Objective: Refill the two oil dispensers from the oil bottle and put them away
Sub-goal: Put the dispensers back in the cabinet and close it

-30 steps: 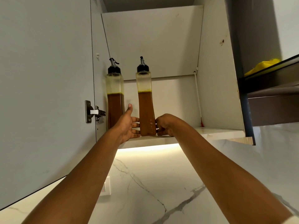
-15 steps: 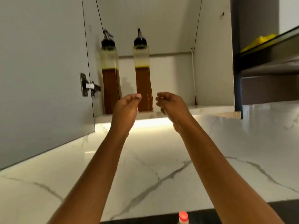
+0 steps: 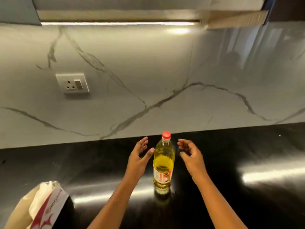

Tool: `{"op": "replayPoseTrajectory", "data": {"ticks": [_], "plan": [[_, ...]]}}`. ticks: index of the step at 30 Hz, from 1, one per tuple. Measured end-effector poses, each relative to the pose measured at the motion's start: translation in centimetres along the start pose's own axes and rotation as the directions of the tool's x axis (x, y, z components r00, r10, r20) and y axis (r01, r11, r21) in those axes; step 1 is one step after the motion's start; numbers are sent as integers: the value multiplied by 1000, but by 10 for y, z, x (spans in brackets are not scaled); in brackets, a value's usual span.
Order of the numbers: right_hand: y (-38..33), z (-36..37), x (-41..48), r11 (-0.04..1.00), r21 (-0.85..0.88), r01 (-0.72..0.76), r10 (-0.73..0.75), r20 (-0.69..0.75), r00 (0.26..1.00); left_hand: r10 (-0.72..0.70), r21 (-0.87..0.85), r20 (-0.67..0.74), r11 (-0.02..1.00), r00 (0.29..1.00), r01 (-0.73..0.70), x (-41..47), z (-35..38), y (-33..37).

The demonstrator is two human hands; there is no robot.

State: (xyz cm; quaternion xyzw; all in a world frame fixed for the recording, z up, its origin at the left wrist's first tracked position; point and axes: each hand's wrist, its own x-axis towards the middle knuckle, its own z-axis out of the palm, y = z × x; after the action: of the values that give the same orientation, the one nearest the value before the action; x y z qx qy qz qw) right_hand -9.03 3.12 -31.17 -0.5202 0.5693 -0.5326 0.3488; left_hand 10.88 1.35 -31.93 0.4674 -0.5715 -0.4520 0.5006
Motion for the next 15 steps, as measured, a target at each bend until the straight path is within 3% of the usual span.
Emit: {"op": "replayPoseTrajectory", "data": {"ticks": [2, 5, 7, 10, 15], "plan": [[34, 3, 2, 992, -44, -117, 123, 173, 977, -97, -2, 83, 995, 992, 98, 1, 8, -32], [72, 9, 3, 967, -95, -235, 253, 442, 861, -209, -3, 213, 977, 954, 215, -4, 20, -68], [86, 14, 3, 951, -161, -265, 310, 479, 821, -237, 49, 237, 971, 942, 232, -8, 26, -85], [90, 17, 4, 944, -203, -259, 325, 454, 830, -232, 65, 193, 973, 953, 223, -10, 33, -90], [34, 1, 4, 979, -147, -143, 197, 480, 855, -89, 42, 55, 995, 995, 86, -15, 32, -36]]}}
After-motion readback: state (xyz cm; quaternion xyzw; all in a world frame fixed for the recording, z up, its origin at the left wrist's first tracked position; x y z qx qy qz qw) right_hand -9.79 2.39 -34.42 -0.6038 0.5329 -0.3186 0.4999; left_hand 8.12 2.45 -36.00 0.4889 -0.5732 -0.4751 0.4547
